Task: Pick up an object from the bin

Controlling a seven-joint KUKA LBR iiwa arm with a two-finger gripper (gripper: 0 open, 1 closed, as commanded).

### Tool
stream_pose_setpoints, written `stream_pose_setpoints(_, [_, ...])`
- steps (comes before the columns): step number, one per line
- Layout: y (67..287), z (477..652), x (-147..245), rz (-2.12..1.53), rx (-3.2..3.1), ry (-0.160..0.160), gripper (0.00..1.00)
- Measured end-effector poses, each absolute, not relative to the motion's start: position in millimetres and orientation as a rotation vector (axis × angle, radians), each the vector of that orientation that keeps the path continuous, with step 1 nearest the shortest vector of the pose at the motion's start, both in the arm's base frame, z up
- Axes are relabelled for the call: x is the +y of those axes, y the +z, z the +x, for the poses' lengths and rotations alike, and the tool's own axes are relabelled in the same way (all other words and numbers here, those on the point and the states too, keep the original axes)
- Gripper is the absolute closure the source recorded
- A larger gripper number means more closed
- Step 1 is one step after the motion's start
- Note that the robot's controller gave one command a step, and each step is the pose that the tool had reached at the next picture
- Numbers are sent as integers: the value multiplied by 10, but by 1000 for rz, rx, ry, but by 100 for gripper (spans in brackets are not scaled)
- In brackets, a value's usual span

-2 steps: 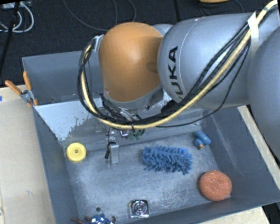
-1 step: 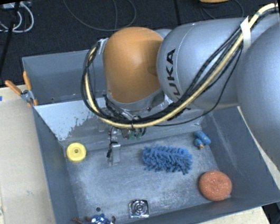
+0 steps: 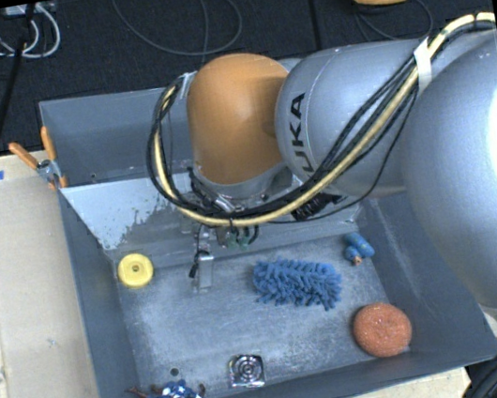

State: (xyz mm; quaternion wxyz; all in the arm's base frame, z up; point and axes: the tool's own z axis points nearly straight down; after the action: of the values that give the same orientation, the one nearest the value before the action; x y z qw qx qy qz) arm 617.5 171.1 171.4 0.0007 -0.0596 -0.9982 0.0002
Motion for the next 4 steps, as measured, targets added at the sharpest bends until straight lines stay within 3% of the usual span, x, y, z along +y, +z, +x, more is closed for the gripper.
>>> stream_pose_setpoints(1, [1677, 5988, 1384, -234, -3132, 0, 100])
stream_pose_setpoints(2, [1677, 5988, 1383, -236, -3132, 0, 0])
stream_pose_setpoints(3, [1677, 5988, 1382, -237, -3132, 0, 0])
stream_pose_setpoints(4, [1588, 5713, 1002, -141, -3139, -2, 0])
